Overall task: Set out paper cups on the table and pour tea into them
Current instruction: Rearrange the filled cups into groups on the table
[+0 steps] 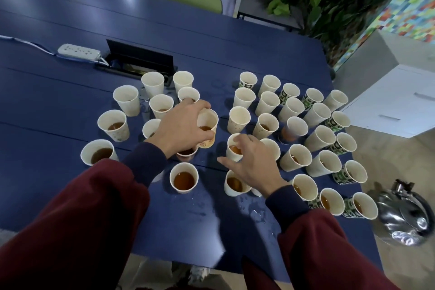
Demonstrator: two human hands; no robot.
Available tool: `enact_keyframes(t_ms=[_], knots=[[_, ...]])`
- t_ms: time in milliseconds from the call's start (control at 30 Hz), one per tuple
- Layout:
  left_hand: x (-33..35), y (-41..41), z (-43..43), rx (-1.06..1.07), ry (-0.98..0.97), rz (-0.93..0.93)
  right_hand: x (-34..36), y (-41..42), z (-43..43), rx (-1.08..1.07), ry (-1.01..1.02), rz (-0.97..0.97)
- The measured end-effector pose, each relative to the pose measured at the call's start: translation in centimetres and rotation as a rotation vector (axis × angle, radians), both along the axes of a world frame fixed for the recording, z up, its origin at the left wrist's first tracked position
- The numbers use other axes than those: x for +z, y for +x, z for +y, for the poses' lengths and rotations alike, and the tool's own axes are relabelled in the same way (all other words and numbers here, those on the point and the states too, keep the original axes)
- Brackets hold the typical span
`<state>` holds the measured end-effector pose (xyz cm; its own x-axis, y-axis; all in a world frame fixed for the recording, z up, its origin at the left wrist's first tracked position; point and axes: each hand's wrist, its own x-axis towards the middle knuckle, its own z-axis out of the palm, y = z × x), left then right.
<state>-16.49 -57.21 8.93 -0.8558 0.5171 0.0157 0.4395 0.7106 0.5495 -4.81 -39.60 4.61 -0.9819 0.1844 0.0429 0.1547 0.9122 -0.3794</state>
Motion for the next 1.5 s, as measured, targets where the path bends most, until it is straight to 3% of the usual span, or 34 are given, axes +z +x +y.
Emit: enact_keyframes(t_ms=[300,600,733,933,1267,1500], knots=[[1.9,-5.2,-0.6,-0.110,0.058,-0.031,1.8,-7.4,-4.4,-0.048,-0.408,0.159],[2.6,-10.5,-1.2,-0.222,0.217,-0.239,2.1,-12.6,-4.8,-0.106,-0.373,0.206],[1.7,-14.0,-1.2,-0.118,0.297,-0.275,1.8,-15.3,-3.3,-0.096,-0.363,0.214],[-1.9,-22.2,-1.0,0.078,0.004,-0.160,0.2,-20.3,1.1,-0.140,-0.300,0.118],[-6.3,-27.4,3.4,0.008,-0.341,-0.195,-3.0,-28.9,6.7,-0.157,-0.151,-0.011],[-8.4,-27.5,4.1,0.011,-0.359,-0.240,-4.4,-32.5,8.5,-0.189,-0.193,-0.052]])
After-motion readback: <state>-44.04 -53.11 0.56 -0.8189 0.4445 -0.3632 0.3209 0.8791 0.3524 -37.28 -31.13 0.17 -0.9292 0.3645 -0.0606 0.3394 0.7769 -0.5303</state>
